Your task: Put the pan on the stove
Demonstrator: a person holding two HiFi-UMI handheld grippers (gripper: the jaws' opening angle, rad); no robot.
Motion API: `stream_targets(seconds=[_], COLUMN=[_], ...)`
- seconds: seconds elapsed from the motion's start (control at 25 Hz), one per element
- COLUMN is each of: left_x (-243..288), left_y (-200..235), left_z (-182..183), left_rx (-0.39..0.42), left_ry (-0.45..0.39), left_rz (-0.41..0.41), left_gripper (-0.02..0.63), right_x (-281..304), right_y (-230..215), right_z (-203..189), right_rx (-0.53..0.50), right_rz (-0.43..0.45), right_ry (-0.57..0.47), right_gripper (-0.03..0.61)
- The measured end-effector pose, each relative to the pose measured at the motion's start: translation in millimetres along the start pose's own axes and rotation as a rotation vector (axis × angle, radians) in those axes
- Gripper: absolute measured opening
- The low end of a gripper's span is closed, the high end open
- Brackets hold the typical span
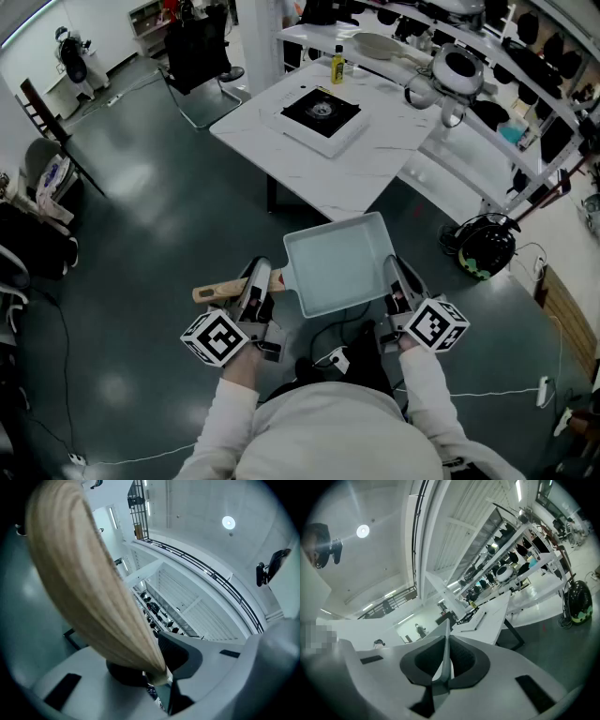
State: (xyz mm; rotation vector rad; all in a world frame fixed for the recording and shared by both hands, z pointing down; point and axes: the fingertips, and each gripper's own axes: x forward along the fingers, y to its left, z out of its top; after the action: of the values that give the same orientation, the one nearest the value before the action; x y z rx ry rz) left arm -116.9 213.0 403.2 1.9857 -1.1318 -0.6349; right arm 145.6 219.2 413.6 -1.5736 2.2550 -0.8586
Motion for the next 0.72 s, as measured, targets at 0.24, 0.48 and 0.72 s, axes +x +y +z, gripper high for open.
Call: stream_targets(seconds=[0.24, 0.48, 0.72], left_x=[3, 5, 5], left_y=[8, 21, 22], left_z=[14, 19, 17], left_rx=[0.022, 0.017, -0.010], left_ry=[-0.004, -0.012, -0.014], left_rz=[-0.029, -0.016, -0.035], left_gripper=[0.086, 0.086, 0.086], right_x=[13, 24, 27], right_y=[7, 9, 11], right_z=[-7, -9, -11], right_rx=[-0.011, -0.018, -0.018], right_rz=[-0.002, 0.005, 0.016], right_ry=[0.004, 0.001, 0.000], right_gripper=[0.049, 0.049, 0.049])
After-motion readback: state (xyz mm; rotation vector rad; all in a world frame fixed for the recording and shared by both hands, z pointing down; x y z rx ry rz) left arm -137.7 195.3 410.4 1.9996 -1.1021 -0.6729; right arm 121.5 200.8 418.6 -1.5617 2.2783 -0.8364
